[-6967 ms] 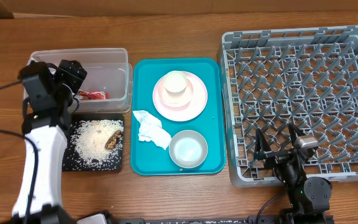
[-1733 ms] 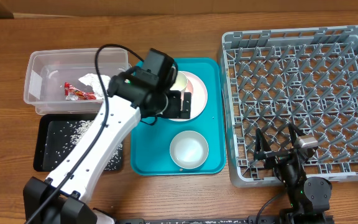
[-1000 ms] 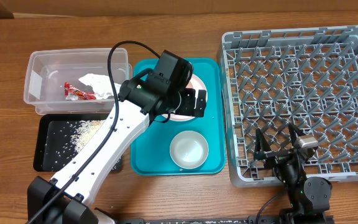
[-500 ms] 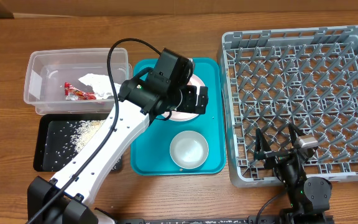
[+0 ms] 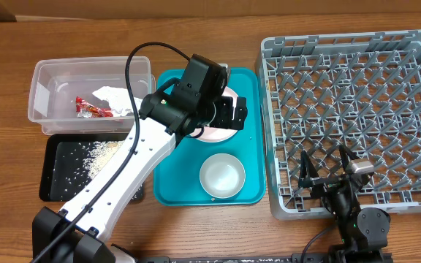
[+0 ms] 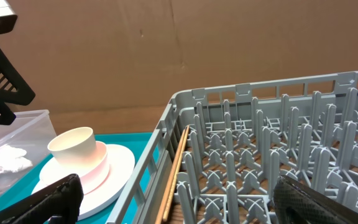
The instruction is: Sort waste into correct bins and load items into the dishwasher
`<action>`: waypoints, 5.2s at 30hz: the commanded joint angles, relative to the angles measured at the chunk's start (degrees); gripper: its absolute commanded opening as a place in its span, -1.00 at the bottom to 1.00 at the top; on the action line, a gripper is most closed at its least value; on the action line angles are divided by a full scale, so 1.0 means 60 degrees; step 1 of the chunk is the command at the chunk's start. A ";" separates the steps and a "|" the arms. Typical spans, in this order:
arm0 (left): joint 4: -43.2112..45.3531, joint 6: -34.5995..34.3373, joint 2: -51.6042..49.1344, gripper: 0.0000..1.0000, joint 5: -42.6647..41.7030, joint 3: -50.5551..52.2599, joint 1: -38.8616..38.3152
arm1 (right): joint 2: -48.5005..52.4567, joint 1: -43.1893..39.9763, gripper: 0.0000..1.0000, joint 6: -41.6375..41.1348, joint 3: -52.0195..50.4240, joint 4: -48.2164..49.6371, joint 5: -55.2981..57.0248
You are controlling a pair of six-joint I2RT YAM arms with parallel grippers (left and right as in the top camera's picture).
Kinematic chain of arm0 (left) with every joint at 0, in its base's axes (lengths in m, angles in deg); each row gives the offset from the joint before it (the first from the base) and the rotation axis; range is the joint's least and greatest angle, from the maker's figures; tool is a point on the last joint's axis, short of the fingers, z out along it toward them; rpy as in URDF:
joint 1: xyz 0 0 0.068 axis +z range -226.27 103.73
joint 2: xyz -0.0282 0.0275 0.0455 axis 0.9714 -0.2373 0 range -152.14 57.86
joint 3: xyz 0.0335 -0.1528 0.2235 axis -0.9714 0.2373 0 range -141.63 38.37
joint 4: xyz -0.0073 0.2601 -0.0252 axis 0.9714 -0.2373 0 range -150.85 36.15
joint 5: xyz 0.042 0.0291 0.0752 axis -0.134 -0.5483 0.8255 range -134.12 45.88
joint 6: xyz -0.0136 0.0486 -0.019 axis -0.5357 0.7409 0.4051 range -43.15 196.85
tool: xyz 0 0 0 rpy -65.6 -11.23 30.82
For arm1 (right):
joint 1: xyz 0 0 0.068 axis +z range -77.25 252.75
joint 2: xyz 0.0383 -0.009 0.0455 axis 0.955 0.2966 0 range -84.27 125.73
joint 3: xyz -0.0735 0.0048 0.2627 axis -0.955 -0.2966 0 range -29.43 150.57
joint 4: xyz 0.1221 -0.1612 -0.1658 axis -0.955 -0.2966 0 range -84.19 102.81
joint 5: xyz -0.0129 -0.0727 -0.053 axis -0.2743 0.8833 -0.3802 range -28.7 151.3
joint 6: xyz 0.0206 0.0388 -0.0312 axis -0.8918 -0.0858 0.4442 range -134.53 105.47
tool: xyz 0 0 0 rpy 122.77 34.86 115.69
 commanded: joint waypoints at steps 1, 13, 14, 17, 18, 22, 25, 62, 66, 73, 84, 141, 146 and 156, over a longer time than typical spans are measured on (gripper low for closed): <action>-0.0033 -0.0219 -0.0149 1.00 0.0040 0.0018 -0.0018 | -0.0095 -0.0025 1.00 0.0004 -0.0098 0.0062 0.0015; -0.1865 -0.0029 -0.0222 1.00 0.1286 0.0022 0.0233 | -0.0095 -0.0025 1.00 0.0004 -0.0098 0.0062 0.0015; -0.2033 -0.0029 -0.0222 1.00 0.1239 0.0022 0.0233 | -0.0095 -0.0025 1.00 0.0004 -0.0098 0.0062 0.0015; -0.2612 -0.0029 -0.0222 1.00 0.1147 0.0018 0.0233 | -0.0095 -0.0025 1.00 0.0000 -0.0098 0.0062 0.0015; -0.2812 -0.0022 -0.0222 1.00 0.1155 0.0022 0.0233 | -0.0095 -0.0025 1.00 0.0004 -0.0098 0.0062 0.0015; -0.3639 -0.0022 -0.0222 0.73 0.1140 0.0018 0.0233 | -0.0095 -0.0025 1.00 0.0025 -0.0098 0.0215 0.0270; -0.4146 0.0018 -0.0222 0.43 0.0736 0.0022 0.0233 | -0.0095 -0.0022 1.00 0.0025 -0.0098 0.0310 0.0222; -0.1239 -0.0444 -0.0248 -0.35 -0.0368 0.3741 0.0240 | 0.5013 -0.0018 0.87 -0.2149 0.8772 -0.7253 -0.2098; -0.1089 -0.0514 -0.0248 -0.34 -0.0368 0.3891 0.0240 | 0.5191 -0.0018 0.79 -0.1759 0.8765 -0.8021 -0.1683; -0.0597 -0.0565 -0.0248 -0.29 -0.0361 0.4073 0.0233 | 0.5890 -0.0018 0.74 -0.1213 0.8765 -0.8750 -0.1548; -0.0463 -0.0576 -0.0270 -0.38 -0.0073 0.4146 0.0229 | 0.7286 -0.0018 0.36 -0.1140 0.8761 -0.9031 -0.1606; -0.2182 -0.0022 0.0204 -0.92 -0.0725 0.2106 0.0233 | 1.2965 0.4710 0.30 -0.0463 1.0021 -0.8065 -0.0342; -0.1949 0.0047 0.0204 -0.92 -0.1126 0.2106 0.0233 | 1.3242 0.4710 0.17 -0.0466 1.0021 -0.7694 -0.0849; -0.1701 0.0051 0.0204 -0.92 -0.1621 0.2106 0.0233 | 1.3384 0.4710 -0.07 -0.0495 1.0014 -0.7705 -0.0841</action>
